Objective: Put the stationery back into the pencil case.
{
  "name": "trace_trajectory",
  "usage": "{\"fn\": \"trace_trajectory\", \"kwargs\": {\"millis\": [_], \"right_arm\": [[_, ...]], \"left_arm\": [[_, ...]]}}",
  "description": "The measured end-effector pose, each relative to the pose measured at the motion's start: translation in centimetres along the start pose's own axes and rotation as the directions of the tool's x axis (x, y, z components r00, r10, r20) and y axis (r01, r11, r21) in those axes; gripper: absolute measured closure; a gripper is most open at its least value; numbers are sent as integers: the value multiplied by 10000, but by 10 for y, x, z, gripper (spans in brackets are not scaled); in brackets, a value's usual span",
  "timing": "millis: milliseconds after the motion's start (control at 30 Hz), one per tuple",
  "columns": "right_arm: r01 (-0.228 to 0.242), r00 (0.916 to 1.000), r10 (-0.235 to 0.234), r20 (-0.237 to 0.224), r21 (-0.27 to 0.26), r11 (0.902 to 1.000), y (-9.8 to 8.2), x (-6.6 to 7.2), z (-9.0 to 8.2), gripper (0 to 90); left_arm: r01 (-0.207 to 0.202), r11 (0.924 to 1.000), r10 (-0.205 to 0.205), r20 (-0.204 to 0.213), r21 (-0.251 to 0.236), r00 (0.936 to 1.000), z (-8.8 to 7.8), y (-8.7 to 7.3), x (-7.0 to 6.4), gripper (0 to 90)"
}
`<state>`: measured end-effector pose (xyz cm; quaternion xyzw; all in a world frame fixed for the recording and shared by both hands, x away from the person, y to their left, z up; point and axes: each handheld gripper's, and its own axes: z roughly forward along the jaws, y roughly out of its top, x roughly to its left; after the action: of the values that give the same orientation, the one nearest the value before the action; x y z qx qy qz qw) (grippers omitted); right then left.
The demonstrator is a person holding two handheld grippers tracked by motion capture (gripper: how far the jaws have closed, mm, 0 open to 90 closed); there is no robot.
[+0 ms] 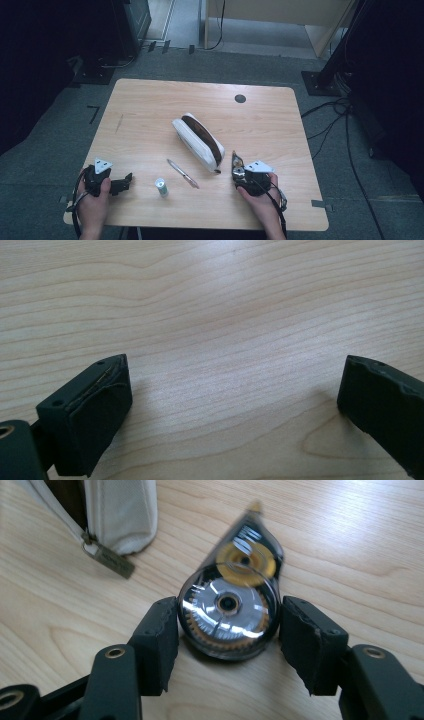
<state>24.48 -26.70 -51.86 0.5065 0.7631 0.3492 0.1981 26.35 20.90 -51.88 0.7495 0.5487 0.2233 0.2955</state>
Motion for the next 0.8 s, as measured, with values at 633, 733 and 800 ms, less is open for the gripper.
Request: {"fn": "trace_trajectory", "kwargs": {"millis": [633,733,800], "right_arm": [[870,9924,-900,-842,-393,9954,16,-34,-3,252],[1336,9847,-1342,-1113,-135,9909,21,-36,7,233],[1301,9838,-1299,-1232,-68,9915,22,-37,10,229]], "left_arm": [[-21,10000,21,12,-5,10000,0,0,0,13],[-20,10000,20,12,-7,10000,0,0,0,13],[-20,10000,20,12,-6,10000,0,0,0,13]]}}
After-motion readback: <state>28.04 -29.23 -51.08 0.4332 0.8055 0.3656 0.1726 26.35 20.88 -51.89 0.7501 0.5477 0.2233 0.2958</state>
